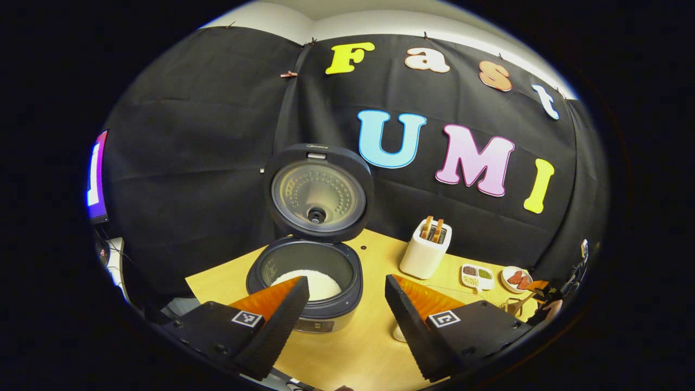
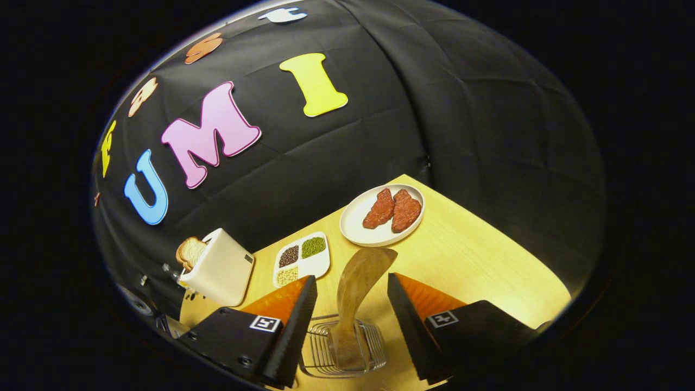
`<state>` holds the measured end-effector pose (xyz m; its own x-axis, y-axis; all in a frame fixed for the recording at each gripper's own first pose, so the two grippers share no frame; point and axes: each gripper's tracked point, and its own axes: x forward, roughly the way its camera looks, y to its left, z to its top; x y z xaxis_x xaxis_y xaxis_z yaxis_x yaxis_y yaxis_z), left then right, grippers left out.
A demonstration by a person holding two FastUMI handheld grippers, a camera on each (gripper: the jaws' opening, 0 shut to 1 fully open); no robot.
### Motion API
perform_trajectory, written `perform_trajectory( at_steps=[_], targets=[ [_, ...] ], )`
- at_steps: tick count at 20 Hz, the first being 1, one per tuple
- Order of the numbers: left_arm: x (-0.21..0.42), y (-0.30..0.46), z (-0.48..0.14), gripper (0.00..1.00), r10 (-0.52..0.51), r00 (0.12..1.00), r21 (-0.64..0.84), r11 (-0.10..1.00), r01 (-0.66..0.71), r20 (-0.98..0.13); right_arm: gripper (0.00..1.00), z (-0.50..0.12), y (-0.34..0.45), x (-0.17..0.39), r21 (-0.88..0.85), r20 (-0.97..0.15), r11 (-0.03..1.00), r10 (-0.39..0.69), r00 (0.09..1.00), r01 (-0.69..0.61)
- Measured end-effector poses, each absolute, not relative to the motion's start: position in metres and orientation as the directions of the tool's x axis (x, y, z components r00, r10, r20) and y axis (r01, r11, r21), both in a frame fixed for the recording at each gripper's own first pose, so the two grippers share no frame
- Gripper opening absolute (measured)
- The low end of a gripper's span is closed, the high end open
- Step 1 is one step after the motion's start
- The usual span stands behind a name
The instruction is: Close the left gripper, press the button to open the rice cooker; take a wooden spoon from the chopstick holder with the right hand, scoop a spoonful of rice and pour it into the rice cooker, then put the wooden spoon back into the chopstick holder.
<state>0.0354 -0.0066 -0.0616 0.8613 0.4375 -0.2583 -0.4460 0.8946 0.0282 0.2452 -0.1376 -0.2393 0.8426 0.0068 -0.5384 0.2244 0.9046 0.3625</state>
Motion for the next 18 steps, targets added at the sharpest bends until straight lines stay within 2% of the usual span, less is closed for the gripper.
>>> perform_trajectory(
  at_steps=[1, 2, 3, 4, 5, 7, 9, 12, 18],
  targets=[
    [0.035, -0.009, -0.064, 0.95, 0.437, 0.862, 0.031, 0.895, -0.444, -0.258, 0.78, -0.243, -0.137, 0.247, 0.37, -0.548, 0.899, 0.007, 0.836, 0.235],
    [0.035, -0.011, -0.067, 0.95, 0.434, 0.861, 0.034, 0.897, -0.441, -0.264, 0.64, -0.245, -0.139, 0.249, 0.37, -0.552, 0.896, -0.001, 0.834, 0.246],
    [0.034, -0.013, -0.071, 0.95, 0.43, 0.86, 0.037, 0.898, -0.438, -0.275, 0.57, -0.244, -0.139, 0.251, 0.376, -0.548, 0.892, -0.005, 0.837, 0.252],
    [0.033, -0.015, -0.074, 0.95, 0.428, 0.858, 0.041, 0.899, -0.435, -0.284, 0.37, -0.24, -0.14, 0.254, 0.378, -0.539, 0.889, -0.016, 0.842, 0.259],
    [0.033, -0.015, -0.077, 0.95, 0.429, 0.856, 0.044, 0.899, -0.435, -0.289, 0.28, -0.235, -0.138, 0.257, 0.384, -0.524, 0.888, -0.017, 0.852, 0.254],
    [0.032, -0.015, -0.081, 0.95, 0.43, 0.851, 0.035, 0.897, -0.44, -0.301, 0.28, -0.24, -0.132, 0.261, 0.381, -0.534, 0.892, -0.001, 0.845, 0.242],
    [0.033, -0.019, -0.087, 0.95, 0.42, 0.851, 0.016, 0.899, -0.437, -0.315, 0.18, -0.238, -0.131, 0.254, 0.38, -0.546, 0.892, 0.003, 0.838, 0.245],
    [0.035, -0.02, -0.087, 0.95, 0.414, 0.852, 0.008, 0.901, -0.435, -0.319, 0.19, -0.226, -0.125, 0.251, 0.393, -0.553, 0.886, 0.012, 0.833, 0.247],
    [0.036, -0.017, -0.081, 0.95, 0.402, 0.864, -0.016, 0.904, -0.426, -0.305, 0.19, -0.151, -0.111, 0.241, 0.39, -0.422, 0.906, 0.015, 0.907, 0.166]
  ],
)
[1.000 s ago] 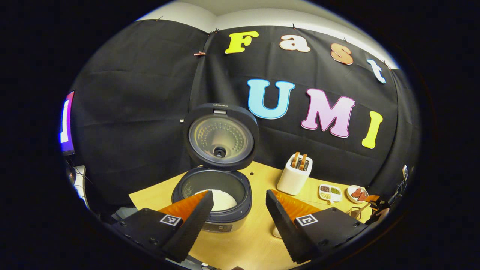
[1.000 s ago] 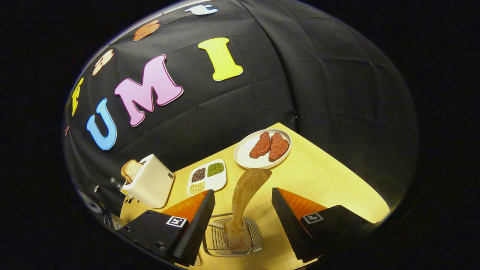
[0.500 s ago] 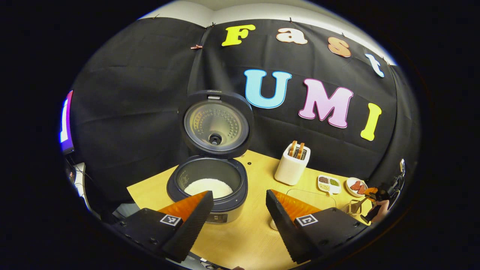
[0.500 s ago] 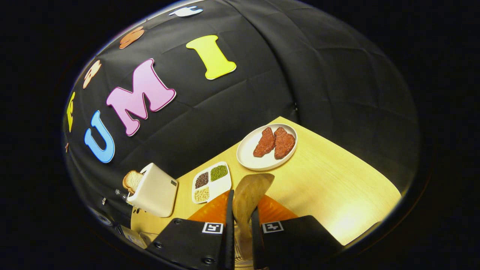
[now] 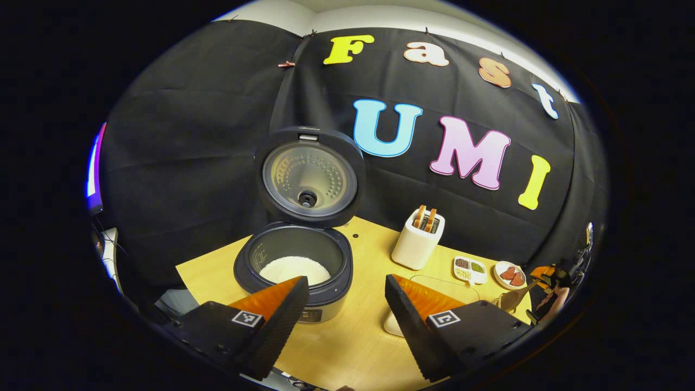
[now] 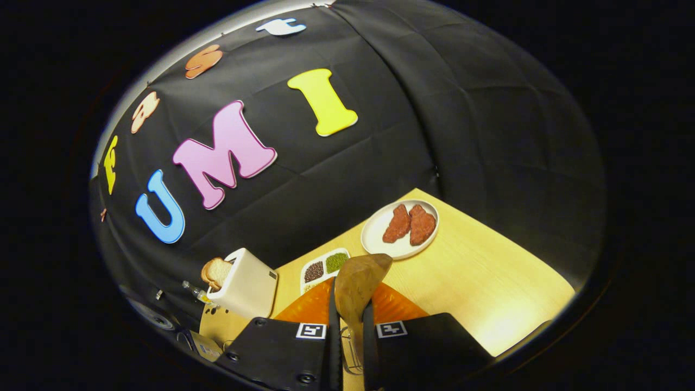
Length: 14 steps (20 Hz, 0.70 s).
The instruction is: Close the left gripper, press the button to open the rice cooker; take a wooden spoon from the chopstick holder with the right hand, scoop a spoonful of rice and pour it into the rice cooker, then put the wooden spoon back into the chopstick holder.
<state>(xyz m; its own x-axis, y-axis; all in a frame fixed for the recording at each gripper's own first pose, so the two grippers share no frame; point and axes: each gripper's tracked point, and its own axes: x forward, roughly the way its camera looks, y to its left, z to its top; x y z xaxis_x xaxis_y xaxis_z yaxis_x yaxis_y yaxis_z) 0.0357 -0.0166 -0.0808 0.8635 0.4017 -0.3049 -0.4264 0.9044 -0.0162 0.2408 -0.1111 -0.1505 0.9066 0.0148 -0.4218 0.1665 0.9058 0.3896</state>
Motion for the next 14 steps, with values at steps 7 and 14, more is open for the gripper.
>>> perform_trajectory(
  at_steps=[7, 14],
  targets=[
    [0.021, 0.007, -0.083, 0.96, 0.388, 0.868, -0.051, 0.905, -0.423, -0.31, 0.19, -0.098, -0.031, 0.215, 0.441, -0.346, 0.897, 0.165, 0.923, 0.005],
    [0.002, 0.04, -0.095, 0.95, 0.372, 0.866, -0.087, 0.903, -0.421, -0.334, 0.19, -0.108, 0.064, 0.196, 0.439, -0.353, 0.891, 0.292, 0.889, -0.118]
  ],
)
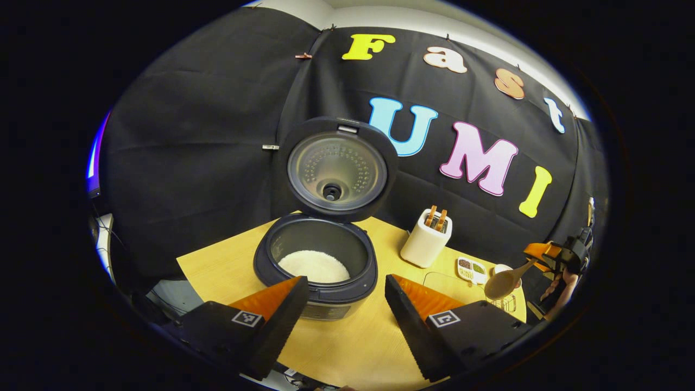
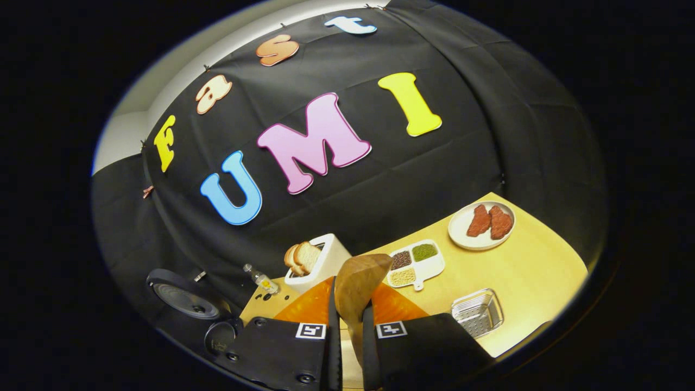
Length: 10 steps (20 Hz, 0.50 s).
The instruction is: Close the left gripper, press the button to open the rice cooker; take a wooden spoon from the chopstick holder with the right hand, scoop a spoonful of rice and pour it into the rice cooker, then put the wooden spoon back into the chopstick holder.
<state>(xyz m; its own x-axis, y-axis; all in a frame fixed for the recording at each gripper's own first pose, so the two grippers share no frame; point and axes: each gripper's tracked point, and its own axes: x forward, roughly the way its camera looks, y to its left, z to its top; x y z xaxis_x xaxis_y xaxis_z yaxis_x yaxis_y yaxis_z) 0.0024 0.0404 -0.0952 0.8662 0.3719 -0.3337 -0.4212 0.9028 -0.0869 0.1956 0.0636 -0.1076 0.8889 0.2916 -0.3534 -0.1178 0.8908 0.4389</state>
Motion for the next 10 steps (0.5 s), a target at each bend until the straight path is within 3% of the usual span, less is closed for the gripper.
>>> perform_trajectory(
  at_steps=[10],
  targets=[
    [-0.012, 0.086, -0.13, 0.95, 0.352, 0.843, -0.087, 0.904, -0.419, -0.407, 0.19, -0.204, 0.124, 0.191, 0.244, -0.443, 0.96, 0.238, 0.864, -0.139]
  ],
)
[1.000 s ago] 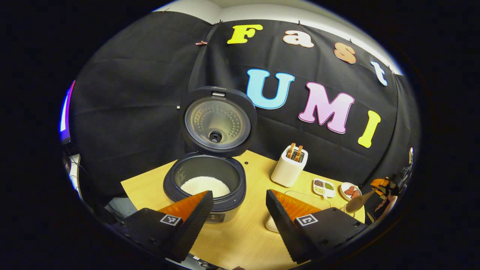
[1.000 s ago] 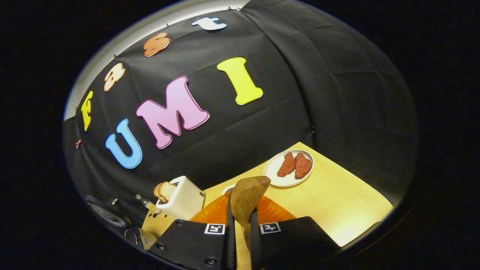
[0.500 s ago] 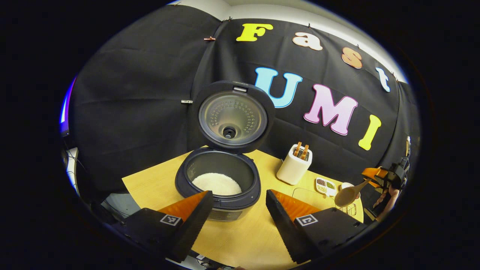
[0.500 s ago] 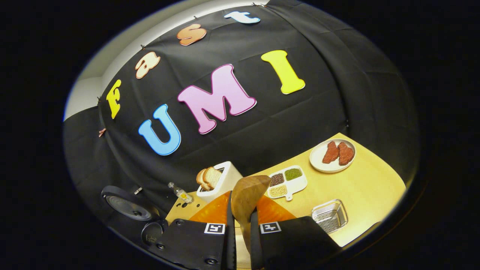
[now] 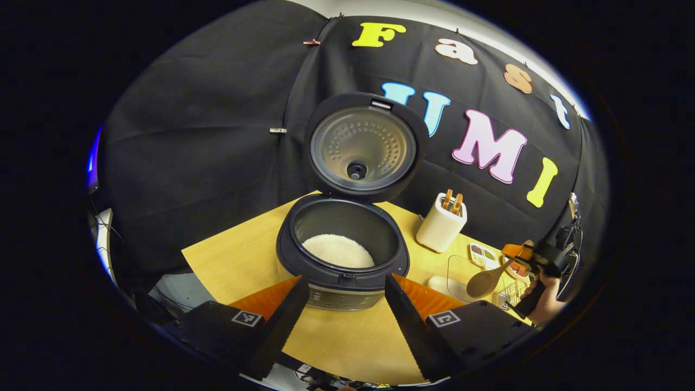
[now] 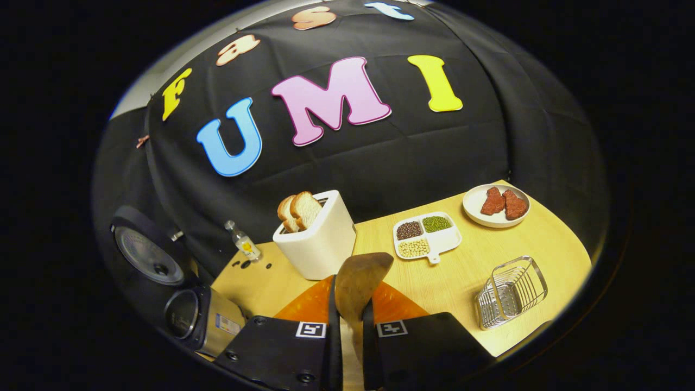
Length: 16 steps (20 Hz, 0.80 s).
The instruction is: Close the left gripper, press the button to open the rice cooker; take a wooden spoon from the chopstick holder with the right hand, scoop a spoonful of rice and pour it into the rice cooker, then put the wooden spoon back into the chopstick holder.
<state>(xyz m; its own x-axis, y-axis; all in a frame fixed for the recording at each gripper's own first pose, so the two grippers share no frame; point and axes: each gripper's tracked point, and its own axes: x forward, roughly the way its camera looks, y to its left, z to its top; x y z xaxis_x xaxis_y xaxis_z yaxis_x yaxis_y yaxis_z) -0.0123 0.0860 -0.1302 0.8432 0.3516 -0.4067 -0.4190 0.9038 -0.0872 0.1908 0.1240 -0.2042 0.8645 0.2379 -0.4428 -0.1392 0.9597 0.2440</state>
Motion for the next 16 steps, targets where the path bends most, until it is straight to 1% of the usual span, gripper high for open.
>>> perform_trajectory(
  at_steps=[3, 7, 8, 9, 10, 11, 16],
  targets=[
    [-0.008, 0.094, -0.132, 0.95, 0.341, 0.849, -0.084, 0.91, -0.406, -0.404, 0.19, -0.233, 0.141, 0.188, 0.247, -0.472, 0.961, 0.231, 0.851, -0.125],
    [-0.006, 0.099, -0.133, 0.95, 0.331, 0.854, -0.098, 0.912, -0.399, -0.403, 0.19, -0.239, 0.167, 0.181, 0.21, -0.473, 0.964, 0.248, 0.846, -0.166],
    [-0.006, 0.101, -0.132, 0.92, 0.327, 0.854, -0.106, 0.911, -0.399, -0.404, 0.19, -0.243, 0.175, 0.175, 0.227, -0.487, 0.959, 0.264, 0.833, -0.172],
    [-0.007, 0.101, -0.134, 0.95, 0.324, 0.856, -0.115, 0.91, -0.399, -0.404, 0.19, -0.244, 0.183, 0.17, 0.252, -0.498, 0.952, 0.283, 0.82, -0.175],
    [-0.009, 0.102, -0.135, 0.95, 0.322, 0.856, -0.121, 0.909, -0.399, -0.404, 0.15, -0.246, 0.191, 0.166, 0.276, -0.509, 0.946, 0.294, 0.809, -0.17],
    [-0.012, 0.103, -0.137, 0.95, 0.321, 0.855, -0.125, 0.908, -0.4, -0.407, 0.19, -0.247, 0.195, 0.163, 0.297, -0.517, 0.941, 0.302, 0.801, -0.163],
    [-0.024, 0.115, -0.134, 0.95, 0.325, 0.855, -0.152, 0.898, -0.413, -0.404, 0.19, -0.251, 0.202, 0.155, 0.432, -0.58, 0.901, 0.315, 0.751, -0.045]
  ],
)
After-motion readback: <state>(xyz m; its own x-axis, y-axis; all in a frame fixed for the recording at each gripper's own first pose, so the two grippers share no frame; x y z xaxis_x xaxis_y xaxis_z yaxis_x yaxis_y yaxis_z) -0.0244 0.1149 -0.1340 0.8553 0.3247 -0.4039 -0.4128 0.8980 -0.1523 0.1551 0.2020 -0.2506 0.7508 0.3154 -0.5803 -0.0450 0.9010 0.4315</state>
